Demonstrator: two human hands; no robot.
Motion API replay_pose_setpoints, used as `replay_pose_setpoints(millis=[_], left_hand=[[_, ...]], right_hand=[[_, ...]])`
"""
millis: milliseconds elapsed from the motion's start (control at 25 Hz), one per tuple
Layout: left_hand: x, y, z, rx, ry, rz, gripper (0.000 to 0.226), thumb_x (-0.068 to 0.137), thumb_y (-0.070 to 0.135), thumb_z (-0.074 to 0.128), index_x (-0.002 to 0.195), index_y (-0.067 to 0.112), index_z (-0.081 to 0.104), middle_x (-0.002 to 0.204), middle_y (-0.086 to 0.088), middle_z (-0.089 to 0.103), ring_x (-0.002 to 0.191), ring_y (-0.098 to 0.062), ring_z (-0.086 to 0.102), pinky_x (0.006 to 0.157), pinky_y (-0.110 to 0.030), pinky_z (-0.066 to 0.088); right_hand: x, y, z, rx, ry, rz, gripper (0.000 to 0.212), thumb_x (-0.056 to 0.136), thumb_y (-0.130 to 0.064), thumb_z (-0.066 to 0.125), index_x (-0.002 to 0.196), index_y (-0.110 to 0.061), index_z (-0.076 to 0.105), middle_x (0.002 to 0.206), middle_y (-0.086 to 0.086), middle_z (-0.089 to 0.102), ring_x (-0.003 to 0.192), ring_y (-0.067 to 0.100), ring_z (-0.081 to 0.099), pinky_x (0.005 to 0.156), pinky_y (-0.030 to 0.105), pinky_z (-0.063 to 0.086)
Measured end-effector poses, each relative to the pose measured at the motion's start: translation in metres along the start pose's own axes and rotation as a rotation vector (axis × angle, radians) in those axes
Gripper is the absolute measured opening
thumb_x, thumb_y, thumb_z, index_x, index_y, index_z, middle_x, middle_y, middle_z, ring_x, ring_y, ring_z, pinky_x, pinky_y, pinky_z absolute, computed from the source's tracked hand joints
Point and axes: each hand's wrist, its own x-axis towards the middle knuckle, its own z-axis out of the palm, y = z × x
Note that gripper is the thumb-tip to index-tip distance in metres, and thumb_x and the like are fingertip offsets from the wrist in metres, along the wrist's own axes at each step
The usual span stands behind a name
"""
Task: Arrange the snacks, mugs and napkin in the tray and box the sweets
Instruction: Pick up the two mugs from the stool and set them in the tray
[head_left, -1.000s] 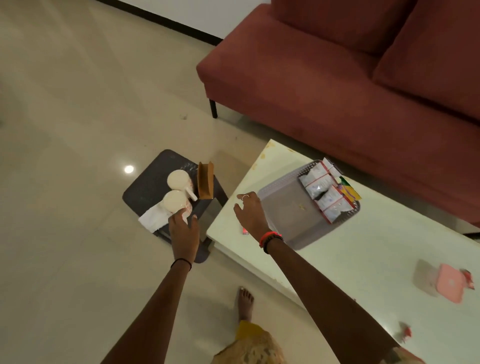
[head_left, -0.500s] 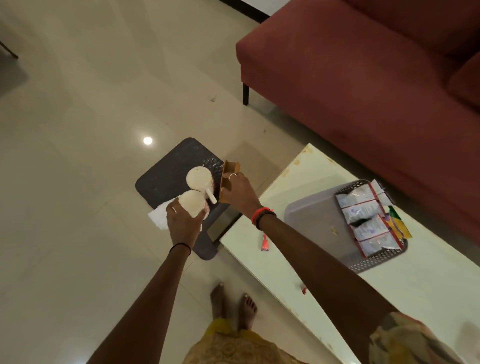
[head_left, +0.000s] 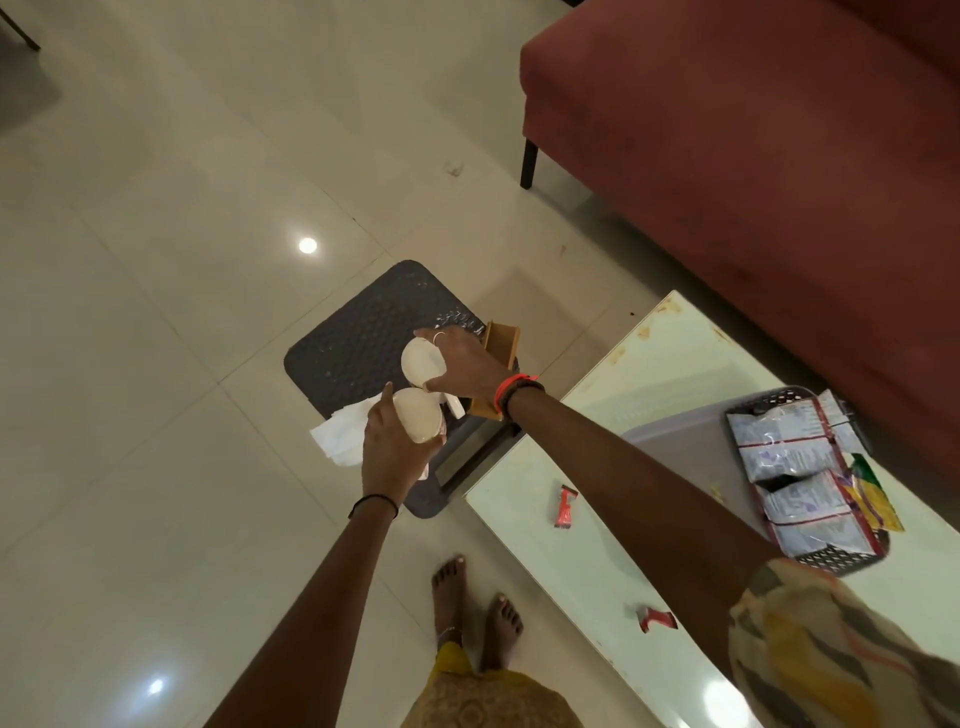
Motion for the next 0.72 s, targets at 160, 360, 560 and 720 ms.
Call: replay_pose_setpoints(millis=[160, 360, 560, 720], left_hand=[[0.005, -0.002, -0.002, -0.085, -0.036, -0.013, 0.085, 0.064, 0.028, 0.082, 0.131, 0.010, 0.034, 0.129, -0.013, 0.047, 0.117, -0.027, 0.049, 0.092, -0.038, 0.048], [0.003, 0.003, -0.003, -0.113, -0.031, -0.057, 0.086, 0.063, 0.027, 0.083, 0.132, 0.012, 0.035, 0.130, -0.011, 0.047, 0.118, -0.026, 0.049, 0.090, -0.038, 0.049], [-0.009, 0.012, -0.009, -0.157, -0.009, -0.064, 0.087, 0.062, 0.028, 0.084, 0.133, 0.011, 0.035, 0.130, -0.011, 0.048, 0.118, -0.024, 0.048, 0.091, -0.035, 0.048], [-0.019, 0.016, -0.016, -0.198, 0.004, -0.067, 0.088, 0.061, 0.025, 0.085, 0.133, 0.011, 0.035, 0.130, -0.010, 0.048, 0.119, -0.023, 0.047, 0.091, -0.030, 0.044]], right_hand=[[0.010, 0.000, 0.004, -0.012, -0.085, 0.012, 0.087, 0.079, -0.023, 0.072, 0.149, -0.028, 0.021, 0.154, 0.018, 0.018, 0.142, 0.039, 0.018, 0.116, 0.049, 0.025], [0.021, -0.004, -0.002, -0.046, -0.208, 0.040, 0.082, 0.081, -0.018, 0.066, 0.148, -0.034, 0.020, 0.156, 0.017, 0.005, 0.143, 0.043, 0.008, 0.113, 0.053, 0.025], [0.024, -0.005, -0.008, -0.094, -0.273, 0.048, 0.091, 0.078, -0.001, 0.065, 0.147, -0.037, 0.019, 0.158, 0.014, 0.002, 0.143, 0.043, 0.010, 0.111, 0.052, 0.031], [0.023, -0.008, -0.006, -0.161, -0.259, 0.041, 0.097, 0.073, -0.004, 0.075, 0.147, -0.036, 0.021, 0.156, 0.016, 0.008, 0.141, 0.043, 0.015, 0.110, 0.052, 0.033]])
